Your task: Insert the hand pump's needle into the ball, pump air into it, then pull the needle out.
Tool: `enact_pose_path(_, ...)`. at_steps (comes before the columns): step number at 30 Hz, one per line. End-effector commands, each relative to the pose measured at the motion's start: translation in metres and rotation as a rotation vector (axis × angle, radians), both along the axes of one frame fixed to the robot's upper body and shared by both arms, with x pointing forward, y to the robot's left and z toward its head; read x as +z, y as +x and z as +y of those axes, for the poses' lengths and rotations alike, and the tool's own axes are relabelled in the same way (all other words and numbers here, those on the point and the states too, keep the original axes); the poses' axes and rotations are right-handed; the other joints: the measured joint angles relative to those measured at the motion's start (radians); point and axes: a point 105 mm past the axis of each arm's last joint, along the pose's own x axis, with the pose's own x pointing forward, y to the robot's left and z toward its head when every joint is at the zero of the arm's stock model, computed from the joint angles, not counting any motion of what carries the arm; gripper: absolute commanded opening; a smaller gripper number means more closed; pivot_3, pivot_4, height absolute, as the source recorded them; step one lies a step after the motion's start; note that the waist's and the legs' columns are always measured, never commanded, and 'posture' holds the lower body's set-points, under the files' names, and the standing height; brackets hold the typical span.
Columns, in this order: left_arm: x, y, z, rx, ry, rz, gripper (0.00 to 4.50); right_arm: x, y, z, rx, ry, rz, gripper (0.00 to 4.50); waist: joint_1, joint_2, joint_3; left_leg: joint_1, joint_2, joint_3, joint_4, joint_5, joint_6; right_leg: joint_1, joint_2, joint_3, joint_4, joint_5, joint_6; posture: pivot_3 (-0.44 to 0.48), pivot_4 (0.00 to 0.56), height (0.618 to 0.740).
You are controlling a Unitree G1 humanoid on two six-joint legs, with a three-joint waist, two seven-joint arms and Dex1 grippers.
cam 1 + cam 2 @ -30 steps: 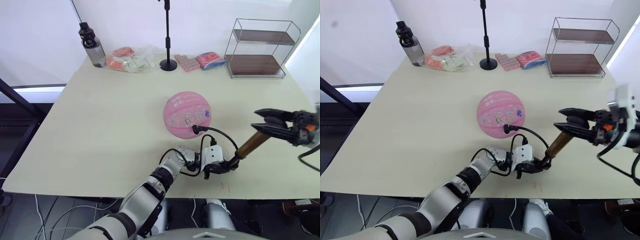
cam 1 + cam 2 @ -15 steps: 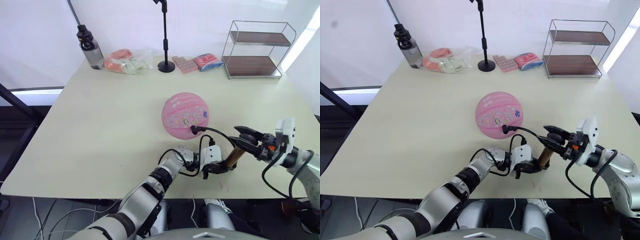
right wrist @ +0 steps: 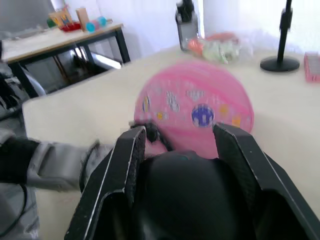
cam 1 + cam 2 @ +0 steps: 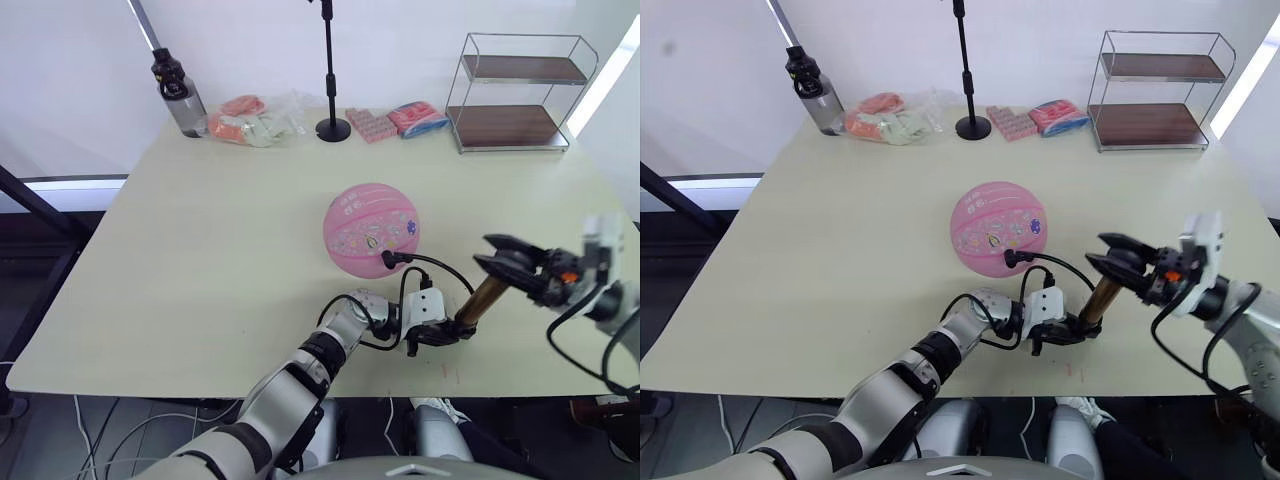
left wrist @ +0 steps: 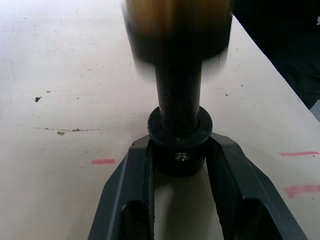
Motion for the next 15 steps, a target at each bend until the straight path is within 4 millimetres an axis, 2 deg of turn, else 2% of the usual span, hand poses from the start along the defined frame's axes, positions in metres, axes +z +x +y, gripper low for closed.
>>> enact_pose_path(1,-0.04,-0.013,0.023,0.021,0.157,0.094,1.07,0.049,-0.014,-0.002,0.045,0.045,-0.154,1.63,0.0,0.0,0.001,0.0,0.0,0.0,0.0,0.0,0.0,0.0,0.0,0.0,0.0,0.0,0.0,0.0,0.15,0.74)
enact_pose_path(4,-0.04,-0.013,0.024,0.019,0.157,0.094,1.07,0.073,-0.018,-0.011,0.048,0.036,-0.202,1.63,0.0,0.0,0.001,0.0,0.0,0.0,0.0,0.0,0.0,0.0,0.0,-0.001,-0.001,0.0,0.0,0.0,0.15,0.74)
enact_pose_path(10,-0.04,-0.013,0.025,0.017,0.159,0.095,1.07,0.104,-0.023,-0.017,0.048,0.029,-0.268,1.63,0.0,0.0,0.002,0.0,0.0,0.0,0.0,0.0,0.0,0.0,0.0,-0.001,0.0,0.0,0.0,0.0,0.15,0.74)
enact_pose_path(15,-0.04,-0.013,0.025,0.016,0.159,0.095,1.07,0.113,-0.024,-0.015,0.056,0.026,-0.28,1.63,0.001,0.002,0.005,-0.002,0.0,0.001,0.0,0.0,0.0,0.0,-0.001,0.001,0.0,0.0,0.0,0.0,0.15,0.74)
